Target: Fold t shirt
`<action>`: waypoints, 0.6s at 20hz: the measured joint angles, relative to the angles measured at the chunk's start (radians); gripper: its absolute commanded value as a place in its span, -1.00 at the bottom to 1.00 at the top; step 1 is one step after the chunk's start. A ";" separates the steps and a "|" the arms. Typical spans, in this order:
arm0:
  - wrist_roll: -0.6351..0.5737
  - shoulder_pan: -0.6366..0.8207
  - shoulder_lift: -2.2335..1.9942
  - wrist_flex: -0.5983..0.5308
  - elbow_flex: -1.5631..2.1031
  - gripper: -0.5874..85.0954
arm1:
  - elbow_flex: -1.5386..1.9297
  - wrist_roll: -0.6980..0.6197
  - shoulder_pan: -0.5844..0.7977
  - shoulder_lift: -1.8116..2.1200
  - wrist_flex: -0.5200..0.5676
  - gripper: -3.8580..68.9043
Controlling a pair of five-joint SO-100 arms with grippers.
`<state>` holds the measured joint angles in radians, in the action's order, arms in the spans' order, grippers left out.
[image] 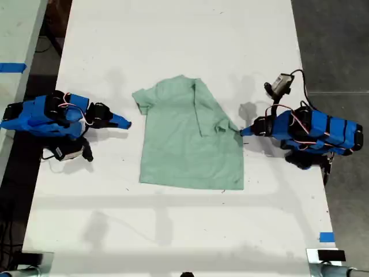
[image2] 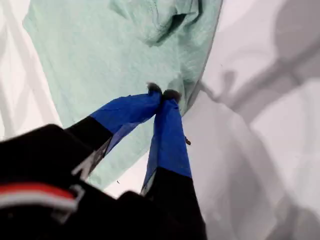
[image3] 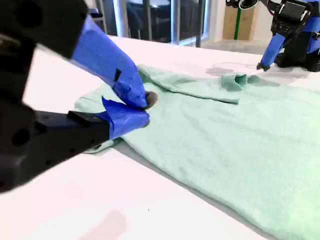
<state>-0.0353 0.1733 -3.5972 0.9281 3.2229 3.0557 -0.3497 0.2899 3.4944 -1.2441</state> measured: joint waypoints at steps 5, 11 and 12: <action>0.031 0.032 0.233 -0.009 -0.227 -0.72 | 0.000 0.000 0.000 0.000 0.000 -0.89; -0.446 0.449 1.342 -0.003 -0.810 -0.62 | 0.000 -0.018 -0.008 0.000 0.000 -0.89; -0.500 0.497 1.433 -0.018 -0.836 -0.62 | 0.000 -0.023 -0.009 0.000 0.000 -0.89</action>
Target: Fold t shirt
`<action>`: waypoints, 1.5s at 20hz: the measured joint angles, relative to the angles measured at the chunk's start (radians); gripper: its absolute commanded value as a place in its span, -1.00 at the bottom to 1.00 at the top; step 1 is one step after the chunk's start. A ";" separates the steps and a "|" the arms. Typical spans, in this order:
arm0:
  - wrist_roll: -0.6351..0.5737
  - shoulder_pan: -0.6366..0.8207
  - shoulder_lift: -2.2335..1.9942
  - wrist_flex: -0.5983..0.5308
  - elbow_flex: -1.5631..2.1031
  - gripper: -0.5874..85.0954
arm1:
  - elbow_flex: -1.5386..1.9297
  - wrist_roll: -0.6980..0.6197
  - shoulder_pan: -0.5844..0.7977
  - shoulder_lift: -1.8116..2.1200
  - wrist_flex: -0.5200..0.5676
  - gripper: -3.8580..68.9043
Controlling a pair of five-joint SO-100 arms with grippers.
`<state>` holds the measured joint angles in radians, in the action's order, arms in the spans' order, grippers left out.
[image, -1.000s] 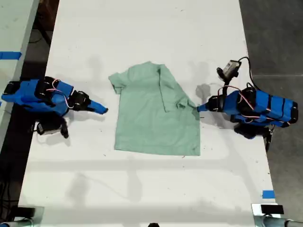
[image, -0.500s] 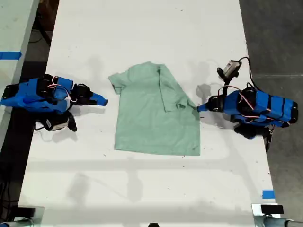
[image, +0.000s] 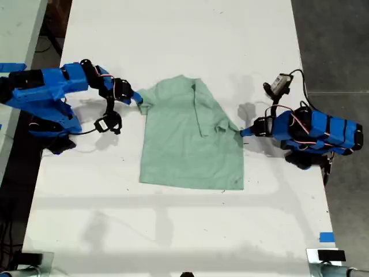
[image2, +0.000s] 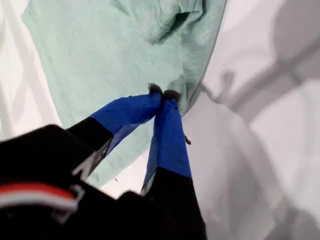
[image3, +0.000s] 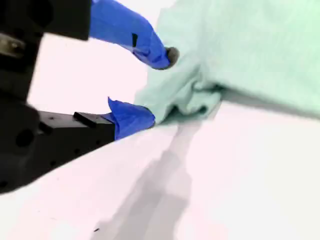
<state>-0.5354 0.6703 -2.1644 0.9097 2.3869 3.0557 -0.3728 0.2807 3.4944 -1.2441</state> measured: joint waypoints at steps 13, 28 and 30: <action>-0.104 0.132 0.525 -0.054 -0.339 -0.66 | 0.000 0.000 -0.006 0.000 0.000 -0.89; 0.040 0.130 0.752 0.189 -0.588 -0.99 | 0.000 0.000 -0.009 0.000 0.000 -0.89; 0.044 0.127 0.772 0.242 -0.657 -0.99 | 0.000 0.000 -0.009 0.000 0.000 -0.89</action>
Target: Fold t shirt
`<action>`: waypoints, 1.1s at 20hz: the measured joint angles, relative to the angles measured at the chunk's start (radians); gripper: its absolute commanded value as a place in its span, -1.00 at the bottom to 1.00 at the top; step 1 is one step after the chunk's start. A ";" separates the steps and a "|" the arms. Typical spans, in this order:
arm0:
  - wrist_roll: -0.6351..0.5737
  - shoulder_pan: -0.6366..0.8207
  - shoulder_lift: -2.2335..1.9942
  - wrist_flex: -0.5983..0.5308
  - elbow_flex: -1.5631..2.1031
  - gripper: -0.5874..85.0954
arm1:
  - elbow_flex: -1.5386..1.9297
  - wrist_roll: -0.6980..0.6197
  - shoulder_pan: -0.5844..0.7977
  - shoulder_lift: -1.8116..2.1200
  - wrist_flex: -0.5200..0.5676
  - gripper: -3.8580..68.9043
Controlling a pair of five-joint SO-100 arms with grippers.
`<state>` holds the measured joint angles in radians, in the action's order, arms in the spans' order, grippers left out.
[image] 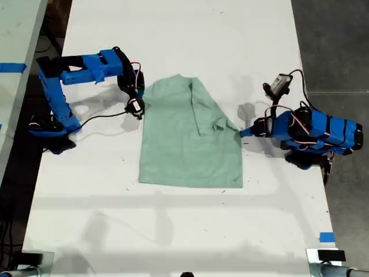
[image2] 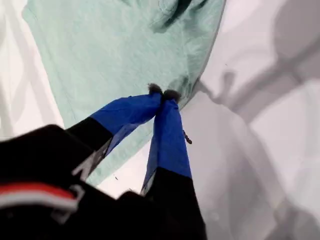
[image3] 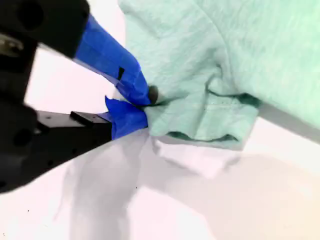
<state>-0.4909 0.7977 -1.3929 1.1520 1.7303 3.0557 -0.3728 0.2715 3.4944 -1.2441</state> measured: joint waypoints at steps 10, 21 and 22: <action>0.175 -0.396 0.086 0.133 -0.603 -0.99 | 0.000 0.000 -0.003 0.000 0.000 -0.89; 0.233 -0.477 0.098 0.112 -0.632 -0.99 | 0.000 0.000 -0.005 0.000 0.000 -0.89; 0.224 -0.449 0.026 0.144 -0.624 -0.99 | 0.000 0.000 -0.005 0.000 0.000 -0.89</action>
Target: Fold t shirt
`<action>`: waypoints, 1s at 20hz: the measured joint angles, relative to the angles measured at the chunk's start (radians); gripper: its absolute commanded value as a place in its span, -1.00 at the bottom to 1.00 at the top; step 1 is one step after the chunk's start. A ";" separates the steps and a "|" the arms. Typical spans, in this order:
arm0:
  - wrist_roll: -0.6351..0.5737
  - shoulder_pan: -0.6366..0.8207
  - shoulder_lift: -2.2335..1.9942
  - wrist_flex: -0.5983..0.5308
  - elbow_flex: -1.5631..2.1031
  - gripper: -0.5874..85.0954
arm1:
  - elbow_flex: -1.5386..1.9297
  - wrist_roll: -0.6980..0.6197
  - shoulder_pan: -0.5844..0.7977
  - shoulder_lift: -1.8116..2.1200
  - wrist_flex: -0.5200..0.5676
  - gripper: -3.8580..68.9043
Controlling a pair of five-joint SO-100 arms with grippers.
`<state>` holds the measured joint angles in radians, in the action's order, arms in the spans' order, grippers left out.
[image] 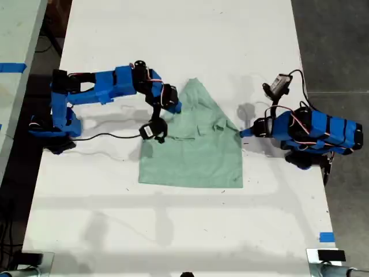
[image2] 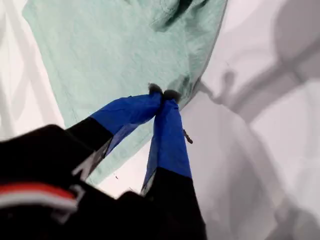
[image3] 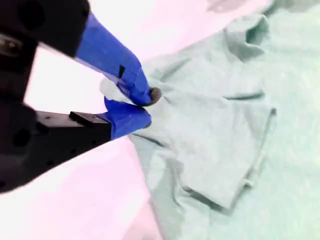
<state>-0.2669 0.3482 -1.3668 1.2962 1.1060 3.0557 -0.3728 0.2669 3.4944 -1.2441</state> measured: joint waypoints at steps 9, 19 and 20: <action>0.080 -0.123 -1.347 -0.396 1.210 -0.99 | 0.000 0.000 -0.005 0.000 0.000 -0.89; 0.051 -0.081 -2.226 -0.367 2.074 -0.99 | 0.000 0.000 -0.005 0.000 0.000 -0.89; 0.051 -0.086 -2.230 -0.362 2.082 -0.99 | 0.000 -0.002 -0.005 0.000 0.000 -0.89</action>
<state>-0.2163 0.2623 -3.5972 0.9342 3.1876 3.0557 -0.3743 0.2623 3.4944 -1.2441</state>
